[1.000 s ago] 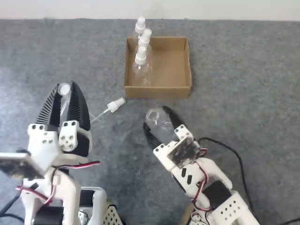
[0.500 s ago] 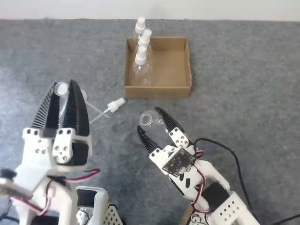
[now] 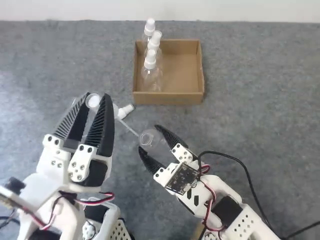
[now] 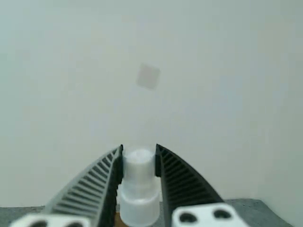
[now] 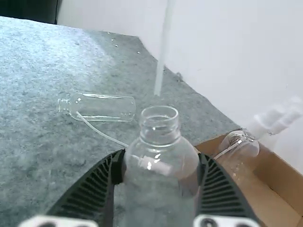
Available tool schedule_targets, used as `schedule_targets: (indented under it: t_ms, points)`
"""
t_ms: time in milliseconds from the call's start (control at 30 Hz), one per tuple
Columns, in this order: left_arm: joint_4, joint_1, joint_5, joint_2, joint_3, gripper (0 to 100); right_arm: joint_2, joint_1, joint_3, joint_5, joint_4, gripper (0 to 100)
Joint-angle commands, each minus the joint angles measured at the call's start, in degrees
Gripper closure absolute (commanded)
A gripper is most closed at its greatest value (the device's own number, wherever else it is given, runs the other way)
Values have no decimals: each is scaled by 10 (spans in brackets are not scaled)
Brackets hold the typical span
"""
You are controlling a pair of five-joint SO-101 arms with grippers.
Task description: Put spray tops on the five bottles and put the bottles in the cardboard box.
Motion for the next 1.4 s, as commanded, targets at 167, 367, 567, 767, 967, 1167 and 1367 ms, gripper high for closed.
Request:
schedule_targets:
  t_ms: [167, 367, 567, 767, 967, 1167, 1367]
  points:
    - [16, 11, 2, -3, -22, 989, -17, -7, 12, 15, 0, 883]
    - [-7, 11, 3, -3, 12, 989, -17, -7, 12, 15, 0, 883]
    - [-4, 25, 3, -3, 18, 988, -17, -7, 12, 15, -2, 883]
    - [-8, 40, 0, -3, 42, 988, -17, -7, 12, 15, -3, 883]
    - [-4, 40, -18, -3, 62, 988, -21, -7, 12, 14, -6, 883]
    - [-7, 40, -19, -3, 98, 988, -23, -5, 11, 11, -7, 883]
    - [-5, 40, -39, -3, 121, 988, -23, -3, 11, 11, -17, 883]
